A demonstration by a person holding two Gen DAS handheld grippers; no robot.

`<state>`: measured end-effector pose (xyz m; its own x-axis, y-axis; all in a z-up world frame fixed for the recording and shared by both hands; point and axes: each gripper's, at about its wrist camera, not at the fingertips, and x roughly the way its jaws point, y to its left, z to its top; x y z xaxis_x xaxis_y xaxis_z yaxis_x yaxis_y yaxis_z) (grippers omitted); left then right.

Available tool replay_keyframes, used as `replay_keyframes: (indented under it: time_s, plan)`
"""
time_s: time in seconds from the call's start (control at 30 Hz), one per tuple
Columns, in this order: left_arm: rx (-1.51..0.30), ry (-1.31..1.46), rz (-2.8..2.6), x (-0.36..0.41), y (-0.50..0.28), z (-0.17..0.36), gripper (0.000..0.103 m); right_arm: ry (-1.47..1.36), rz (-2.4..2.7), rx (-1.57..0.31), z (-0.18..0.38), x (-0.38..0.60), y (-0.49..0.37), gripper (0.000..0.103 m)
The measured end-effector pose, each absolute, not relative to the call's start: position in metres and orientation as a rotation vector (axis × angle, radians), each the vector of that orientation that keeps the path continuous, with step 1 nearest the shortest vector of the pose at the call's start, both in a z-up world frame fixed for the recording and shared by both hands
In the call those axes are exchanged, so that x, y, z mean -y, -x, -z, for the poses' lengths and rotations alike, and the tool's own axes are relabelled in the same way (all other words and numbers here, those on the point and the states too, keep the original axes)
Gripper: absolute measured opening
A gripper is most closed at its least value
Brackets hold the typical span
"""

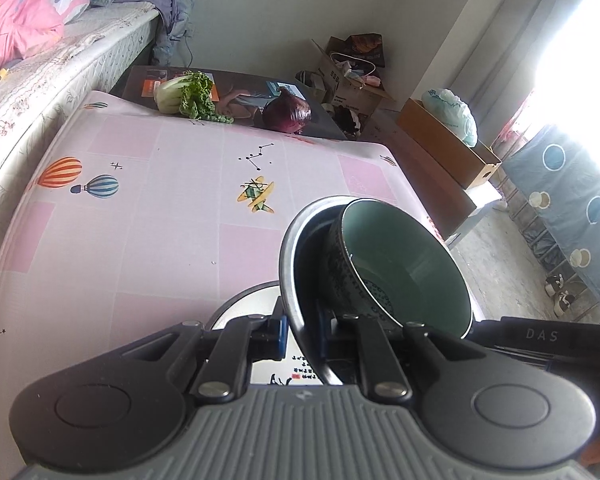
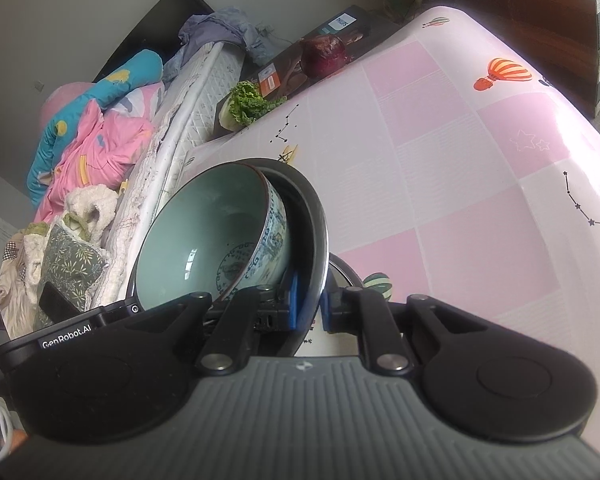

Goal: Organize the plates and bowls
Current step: 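Lift the basin with bowls and carry it toward the plate stack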

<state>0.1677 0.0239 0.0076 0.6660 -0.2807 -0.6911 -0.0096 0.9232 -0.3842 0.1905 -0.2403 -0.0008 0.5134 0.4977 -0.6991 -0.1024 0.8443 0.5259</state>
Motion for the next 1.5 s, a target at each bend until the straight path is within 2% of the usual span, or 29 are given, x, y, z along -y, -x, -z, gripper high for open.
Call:
replay_keyframes:
  time_s: [0.47, 0.77, 1.1, 1.23, 1.47, 1.5]
  plan:
    - [-0.844, 0.359, 0.201, -0.017, -0.141, 0.010, 0.014, -0.464, -0.358, -0.972, 0.016, 0.251, -0.159, 0.012]
    - [-0.929, 0.363, 0.195, -0.020, -0.136, 0.039, 0.014, -0.428, -0.350, -1.029, 0.044, 0.246, -0.152, 0.012]
    - [-0.971, 0.353, 0.154, -0.030, -0.135, 0.053, 0.017, -0.294, -0.365, -1.027, 0.046, 0.216, -0.163, 0.013]
    - [-0.959, 0.345, 0.168, -0.037, -0.131, 0.050, 0.022, -0.241, -0.356, -1.013, 0.046, 0.208, -0.165, 0.015]
    - [-0.910, 0.353, 0.175, -0.047, -0.124, 0.041, 0.023, -0.214, -0.332, -0.967, 0.039, 0.208, -0.167, 0.020]
    - [-0.902, 0.351, 0.173, -0.048, -0.123, 0.040, 0.023, -0.204, -0.320, -0.954, 0.037, 0.209, -0.166, 0.027]
